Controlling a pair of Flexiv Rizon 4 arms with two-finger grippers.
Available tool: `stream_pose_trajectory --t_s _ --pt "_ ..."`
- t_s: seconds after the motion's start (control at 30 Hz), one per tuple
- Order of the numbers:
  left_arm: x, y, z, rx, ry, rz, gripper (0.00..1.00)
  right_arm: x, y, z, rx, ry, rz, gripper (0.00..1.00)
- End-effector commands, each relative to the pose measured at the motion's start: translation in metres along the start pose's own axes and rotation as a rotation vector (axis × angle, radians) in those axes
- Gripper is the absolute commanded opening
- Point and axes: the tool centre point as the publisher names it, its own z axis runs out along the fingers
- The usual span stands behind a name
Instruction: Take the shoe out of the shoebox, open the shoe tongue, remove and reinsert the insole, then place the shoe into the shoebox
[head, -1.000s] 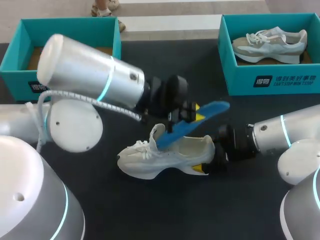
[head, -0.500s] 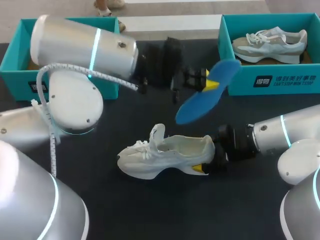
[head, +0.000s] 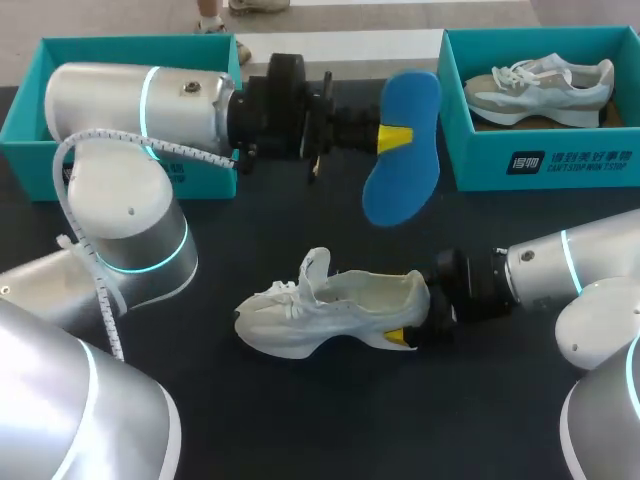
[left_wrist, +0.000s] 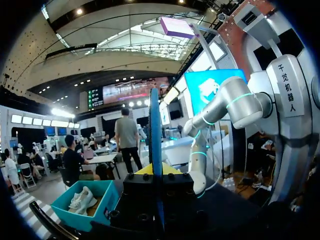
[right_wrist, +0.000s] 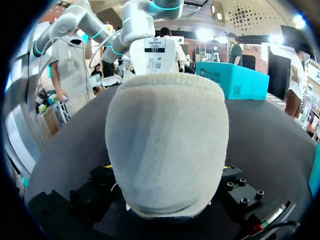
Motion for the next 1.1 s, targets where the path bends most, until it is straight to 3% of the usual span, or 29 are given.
stream_pose_trajectory --t_s 0.03,0.47,0.63,0.83,1.1 --pt "0.0 0.003 -0.002 0.037 0.003 0.002 0.0 0.0 -0.002 0.008 0.004 -0.002 0.001 0.0" --pt "0.0 0.003 -0.002 0.037 0.003 0.002 0.0 0.0 -0.002 0.008 0.004 -0.002 0.001 0.0" --pt "0.01 -0.028 -0.005 0.062 -0.04 -0.217 0.0 0.0 -0.002 0.008 0.004 -0.002 0.001 0.0" --pt "0.019 -0.056 -0.01 0.008 -0.069 -0.446 0.0 0.0 -0.002 0.008 0.004 -0.002 0.001 0.0" --pt "0.029 -0.052 -0.016 -0.012 -0.06 -0.745 0.0 0.0 -0.002 0.008 0.004 -0.002 0.001 0.0"
